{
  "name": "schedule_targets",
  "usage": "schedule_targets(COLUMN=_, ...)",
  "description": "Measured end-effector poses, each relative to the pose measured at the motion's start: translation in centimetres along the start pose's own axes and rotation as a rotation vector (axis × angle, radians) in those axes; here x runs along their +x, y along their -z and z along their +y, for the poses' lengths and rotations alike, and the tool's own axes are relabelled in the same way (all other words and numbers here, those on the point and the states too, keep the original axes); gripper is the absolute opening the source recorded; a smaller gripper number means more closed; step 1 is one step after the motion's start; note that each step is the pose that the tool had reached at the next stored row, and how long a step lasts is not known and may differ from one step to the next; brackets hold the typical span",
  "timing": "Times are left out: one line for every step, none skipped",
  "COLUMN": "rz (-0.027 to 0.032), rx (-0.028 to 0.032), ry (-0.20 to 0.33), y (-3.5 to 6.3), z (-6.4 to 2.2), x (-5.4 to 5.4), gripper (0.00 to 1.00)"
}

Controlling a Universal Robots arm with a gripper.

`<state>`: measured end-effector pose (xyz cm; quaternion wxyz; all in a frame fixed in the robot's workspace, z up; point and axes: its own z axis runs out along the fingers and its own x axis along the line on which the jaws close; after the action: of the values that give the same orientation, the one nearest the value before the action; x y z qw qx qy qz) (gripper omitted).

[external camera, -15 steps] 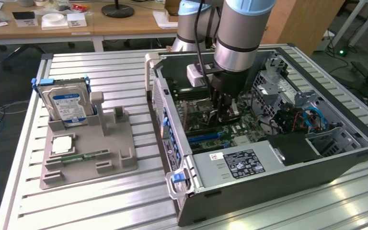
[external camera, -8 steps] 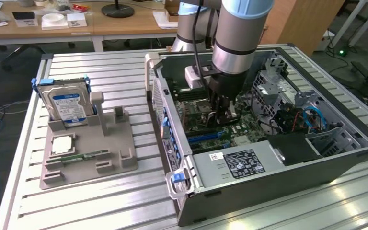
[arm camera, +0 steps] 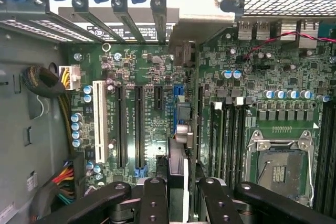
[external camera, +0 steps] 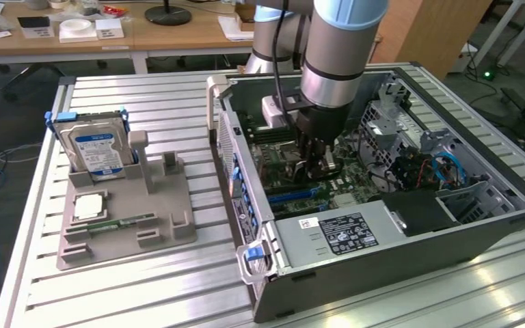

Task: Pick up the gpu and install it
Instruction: 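Insert the gpu into the slot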

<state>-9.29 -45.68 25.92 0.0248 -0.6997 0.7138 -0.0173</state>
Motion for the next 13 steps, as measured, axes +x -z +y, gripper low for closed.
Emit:
schedule_targets(rz=0.0002, rx=-0.0002, ry=0.0, y=-0.01, z=0.0, x=0.12, gripper=0.27)
schedule_targets(rz=0.0001, rx=-0.0001, ry=0.0, y=-0.04, z=0.01, x=0.19, gripper=0.27)
schedule_targets(rz=0.0, rx=0.0, ry=0.0, y=-0.07, z=0.01, x=0.2, gripper=0.27)
schedule_targets(rz=0.0001, rx=0.0, ry=0.0, y=-0.11, z=0.03, x=0.2, gripper=0.27)
schedule_targets(rz=0.0001, rx=0.0, ry=0.0, y=-0.14, z=0.06, x=0.2, gripper=0.27)
schedule_targets(rz=0.0003, rx=-0.0001, ry=0.0, y=-0.16, z=0.11, x=0.21, gripper=0.27)
schedule_targets(rz=0.0002, rx=0.0, ry=0.0, y=-0.2, z=0.14, x=0.21, gripper=0.27)
schedule_targets(rz=0.0001, rx=0.0, ry=0.0, y=-0.24, z=0.18, x=0.2, gripper=0.27)
schedule_targets(rz=0.0, rx=0.0, ry=0.0, y=-0.3, z=0.19, x=0.21, gripper=0.27)
schedule_targets(rz=0.0, rx=0.0, ry=0.0, y=-0.37, z=0.21, x=0.22, gripper=0.27)
schedule_targets(rz=0.0001, rx=0.0, ry=0.0, y=-0.42, z=0.26, x=0.22, gripper=0.27)
schedule_targets(rz=0.0002, rx=-0.0001, ry=0.0, y=-0.47, z=0.35, x=0.23, gripper=0.27)
schedule_targets(rz=0.0001, rx=0.0, ry=0.0, y=-0.54, z=0.4, x=0.23, gripper=0.27)
